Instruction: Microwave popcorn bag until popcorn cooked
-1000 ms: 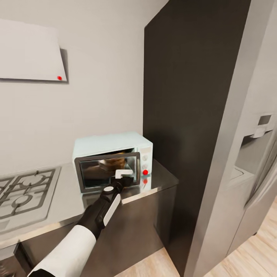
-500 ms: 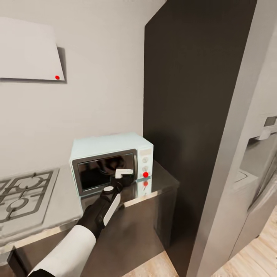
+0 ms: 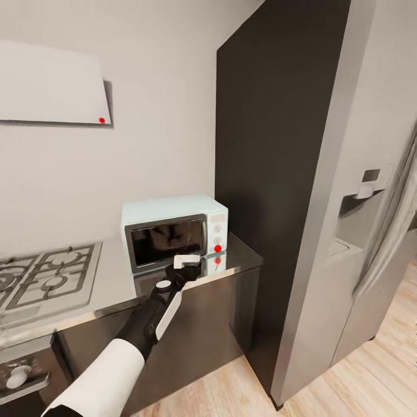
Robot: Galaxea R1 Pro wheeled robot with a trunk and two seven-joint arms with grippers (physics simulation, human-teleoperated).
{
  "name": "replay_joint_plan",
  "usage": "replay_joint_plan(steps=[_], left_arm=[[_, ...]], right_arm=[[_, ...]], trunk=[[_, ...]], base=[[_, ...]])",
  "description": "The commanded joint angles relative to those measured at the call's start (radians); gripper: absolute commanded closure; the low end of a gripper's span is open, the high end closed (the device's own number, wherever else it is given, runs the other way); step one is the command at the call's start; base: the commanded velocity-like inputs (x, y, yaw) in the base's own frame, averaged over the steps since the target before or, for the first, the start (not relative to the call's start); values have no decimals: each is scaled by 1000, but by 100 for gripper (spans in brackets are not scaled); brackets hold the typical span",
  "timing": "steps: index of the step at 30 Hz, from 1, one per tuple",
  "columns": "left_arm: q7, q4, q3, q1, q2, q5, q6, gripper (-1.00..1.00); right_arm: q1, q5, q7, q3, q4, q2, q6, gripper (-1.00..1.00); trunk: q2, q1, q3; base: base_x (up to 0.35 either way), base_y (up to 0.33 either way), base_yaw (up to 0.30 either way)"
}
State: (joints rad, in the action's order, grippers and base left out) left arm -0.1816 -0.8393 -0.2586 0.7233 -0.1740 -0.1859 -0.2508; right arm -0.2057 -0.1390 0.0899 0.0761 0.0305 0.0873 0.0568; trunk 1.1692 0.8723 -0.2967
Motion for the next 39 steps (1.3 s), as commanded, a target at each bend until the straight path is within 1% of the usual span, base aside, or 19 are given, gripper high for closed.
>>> replay_joint_plan(steps=[1, 7, 10, 11, 12, 16, 18, 19, 21, 22, 25, 27, 28, 29, 30, 31, 34, 36, 39], left_arm=[[-9, -1, -4, 1, 1, -10, -4, -100], [-1, 10, -5, 1, -1, -15, -2, -100], [6, 100, -5, 1, -1, -28, 5, -100], [8, 182, -5, 1, -1, -63, 6, -100], [10, 222, -6, 1, -1, -78, 7, -100], [56, 455, -8, 1, -1, -118, 16, -100], [113, 623, -8, 1, -1, -138, 72, -100], [132, 708, -7, 1, -1, -155, 126, -100], [147, 790, -6, -6, -1, -199, 186, -100], [150, 812, -5, -27, -1, -223, 200, -100], [154, 830, -4, -117, -1, -246, 213, -100], [157, 835, -3, -225, -1, -252, 223, -100], [158, 836, -3, -319, -1, -255, 233, -100], [158, 836, -4, -349, 2, -256, 238, -100], [158, 837, -4, -378, 15, -256, 245, -100], [158, 837, -4, -423, 44, -257, 256, -100], [159, 838, -4, -488, 110, -266, 294, -100], [159, 838, -4, -500, 124, -287, 305, -100], [159, 838, -4, -503, 127, -294, 309, -100]], right_arm=[[-1, -10, 2, 8, 3, 0, 6, -100], [-2, -10, 2, 8, 3, 1, 7, -100], [-2, -10, 2, 8, 3, 2, 8, -100], [-1, -10, 2, 8, 3, 1, 7, -100], [-1, -10, 2, 8, 3, 1, 7, -100], [-2, -10, 1, 8, 3, 2, 5, -100], [-1, -10, 0, 8, 3, 2, 4, -100], [-1, -10, 0, 8, 3, 2, 4, -100], [-1, -10, -1, 8, 3, 2, 7, -100], [-1, -10, -1, 8, 3, 2, 8, -100], [-1, -10, -1, 8, 3, 2, 10, -100], [-1, -10, -1, 8, 3, 1, 11, -100], [-1, -10, -1, 8, 3, 0, 10, -100], [-1, -10, -1, 8, 3, 0, 10, -100], [-1, -10, -1, 8, 3, 0, 10, -100], [-1, -10, -1, 8, 3, 0, 9, -100], [-1, -10, -1, 8, 3, 0, 8, -100], [-1, -10, -1, 7, 3, -1, 2, -100], [-1, -10, -2, 7, 3, 1, -5, -100]], trunk=[[1, -1, -1], [1, -1, -1], [1, -1, -1], [1, -1, -1], [1, -1, -1], [1, -1, -1], [1, -1, -1], [1, -1, -1], [1, -1, -1], [1, -1, -1], [1, -1, -1], [1, -1, -1], [1, -1, -1], [1, -1, -1], [1, -1, -1], [1, -1, -1], [1, -1, -1], [1, -1, -1], [1, -1, -1]], base=[[-346, 0, 0], [-311, 0, 0], [-63, 0, 0], [-10, 0, 0], [-6, 0, 0], [-2, 0, 0], [0, 0, 0], [0, 0, 0], [0, 0, 0], [0, 0, 0], [0, 0, 0], [0, 0, 0], [0, 0, 0], [0, 0, 0], [0, 0, 0], [0, 0, 0], [0, 0, 0], [0, 0, 0], [0, 0, 0]])
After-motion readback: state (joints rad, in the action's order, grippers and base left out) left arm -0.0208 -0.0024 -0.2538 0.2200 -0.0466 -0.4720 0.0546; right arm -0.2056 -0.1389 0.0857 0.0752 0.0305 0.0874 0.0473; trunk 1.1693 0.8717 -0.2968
